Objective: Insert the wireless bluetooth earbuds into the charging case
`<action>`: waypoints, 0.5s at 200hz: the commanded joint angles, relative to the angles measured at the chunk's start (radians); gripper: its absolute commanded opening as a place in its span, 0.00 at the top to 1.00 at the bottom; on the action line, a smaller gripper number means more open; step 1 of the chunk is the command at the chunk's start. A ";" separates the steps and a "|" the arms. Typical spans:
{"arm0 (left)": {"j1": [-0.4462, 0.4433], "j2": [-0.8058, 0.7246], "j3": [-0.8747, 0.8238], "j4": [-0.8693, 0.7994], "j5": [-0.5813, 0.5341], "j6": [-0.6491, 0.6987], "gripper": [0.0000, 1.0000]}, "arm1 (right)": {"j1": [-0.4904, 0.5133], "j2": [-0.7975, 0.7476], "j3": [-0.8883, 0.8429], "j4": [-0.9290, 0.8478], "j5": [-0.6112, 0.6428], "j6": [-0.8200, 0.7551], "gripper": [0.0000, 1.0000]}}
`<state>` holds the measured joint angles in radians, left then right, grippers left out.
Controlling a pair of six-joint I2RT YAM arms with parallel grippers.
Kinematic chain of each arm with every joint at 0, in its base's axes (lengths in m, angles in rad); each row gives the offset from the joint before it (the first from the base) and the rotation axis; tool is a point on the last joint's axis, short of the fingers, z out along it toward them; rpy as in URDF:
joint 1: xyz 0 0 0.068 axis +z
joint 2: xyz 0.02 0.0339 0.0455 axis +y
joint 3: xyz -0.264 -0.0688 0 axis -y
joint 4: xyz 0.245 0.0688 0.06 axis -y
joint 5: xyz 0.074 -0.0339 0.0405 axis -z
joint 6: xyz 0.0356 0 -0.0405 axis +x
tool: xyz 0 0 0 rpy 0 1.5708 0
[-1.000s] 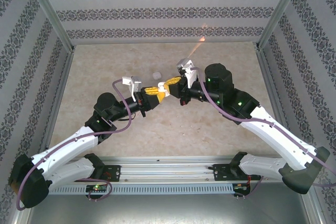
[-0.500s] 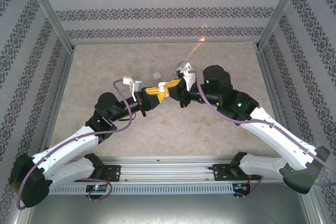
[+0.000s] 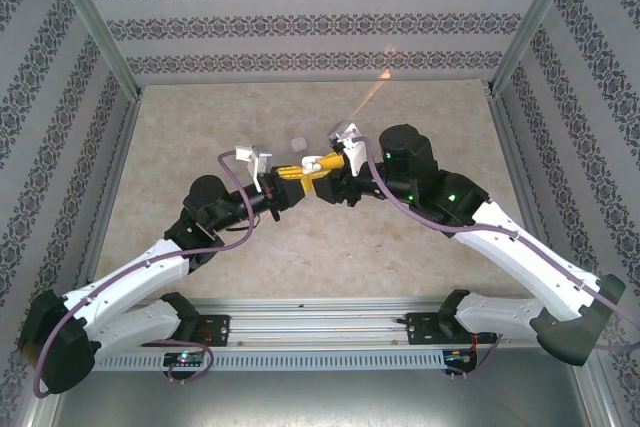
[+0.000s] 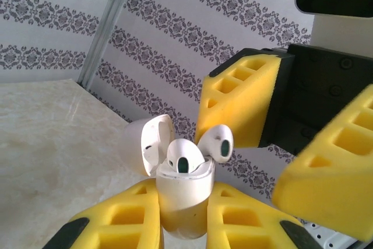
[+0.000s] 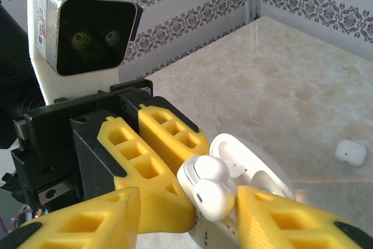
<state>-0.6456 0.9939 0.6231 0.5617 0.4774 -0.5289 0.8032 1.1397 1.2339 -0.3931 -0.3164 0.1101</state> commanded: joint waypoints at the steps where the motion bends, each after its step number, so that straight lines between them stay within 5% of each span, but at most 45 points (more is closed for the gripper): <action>1: 0.018 -0.031 0.022 0.022 -0.050 0.010 1.00 | 0.014 -0.004 0.021 -0.071 -0.018 0.028 0.50; 100: 0.018 -0.052 0.026 -0.054 -0.056 0.065 1.00 | -0.060 0.004 0.141 -0.143 -0.075 0.250 0.36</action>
<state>-0.6392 0.9600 0.6231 0.5144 0.4320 -0.5037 0.7765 1.1336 1.3067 -0.4992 -0.3389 0.2497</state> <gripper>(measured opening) 0.173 0.638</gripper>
